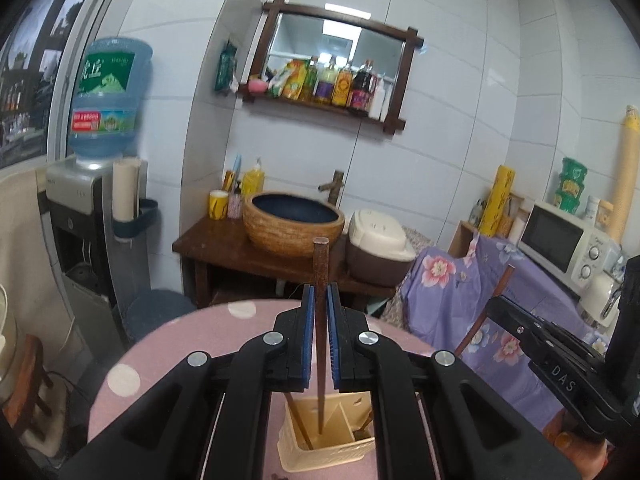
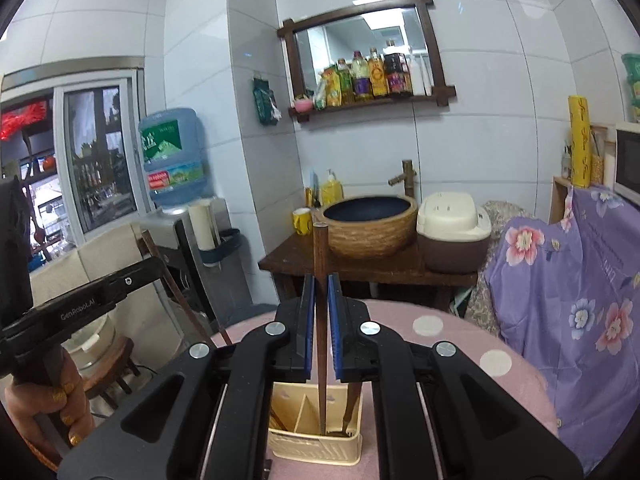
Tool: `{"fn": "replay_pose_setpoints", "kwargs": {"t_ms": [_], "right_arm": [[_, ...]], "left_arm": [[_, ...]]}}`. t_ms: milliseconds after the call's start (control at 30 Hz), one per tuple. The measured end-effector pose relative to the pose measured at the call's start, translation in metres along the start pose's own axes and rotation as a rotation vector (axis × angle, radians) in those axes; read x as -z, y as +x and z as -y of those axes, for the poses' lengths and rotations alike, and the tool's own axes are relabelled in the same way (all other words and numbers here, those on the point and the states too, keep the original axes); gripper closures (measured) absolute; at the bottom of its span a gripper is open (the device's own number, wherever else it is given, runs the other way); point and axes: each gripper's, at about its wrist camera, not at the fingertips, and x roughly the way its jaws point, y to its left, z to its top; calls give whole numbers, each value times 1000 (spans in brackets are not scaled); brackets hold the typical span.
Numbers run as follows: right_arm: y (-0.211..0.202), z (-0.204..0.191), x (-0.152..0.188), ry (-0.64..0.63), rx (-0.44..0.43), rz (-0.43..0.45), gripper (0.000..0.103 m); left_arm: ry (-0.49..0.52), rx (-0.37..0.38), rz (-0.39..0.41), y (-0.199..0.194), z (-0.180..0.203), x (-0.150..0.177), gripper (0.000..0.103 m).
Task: Organize utensils
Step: 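Open both tools to release the chopsticks in the holder, then grasp another wooden chopstick with the right tool while the left tool approaches black chopsticks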
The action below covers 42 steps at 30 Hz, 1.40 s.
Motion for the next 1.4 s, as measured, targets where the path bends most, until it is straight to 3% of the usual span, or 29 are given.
{"fn": "replay_pose_setpoints", "kwargs": {"t_ms": [300, 633, 667, 700, 733, 800, 1133, 1400], "right_arm": [[31, 10, 61, 26, 27, -93, 95], [30, 12, 77, 28, 41, -77, 93], [28, 12, 78, 22, 44, -70, 91], [25, 11, 78, 20, 45, -65, 81], [22, 10, 79, 18, 46, -56, 66], [13, 7, 81, 12, 51, -30, 52], [-27, -11, 114, -57, 87, -41, 45], [-42, -4, 159, -33, 117, -132, 44]], "left_arm": [[-42, -17, -133, 36, -19, 62, 95], [-18, -31, -141, 37, -22, 77, 95], [-13, -30, -135, 33, -20, 77, 92], [-7, -28, -129, 29, -20, 78, 81], [-2, -27, -124, 27, -19, 79, 65], [11, -35, -94, 15, -19, 83, 50], [43, -85, -121, -17, -30, 128, 29], [-8, -114, -239, -18, -50, 177, 29]]}}
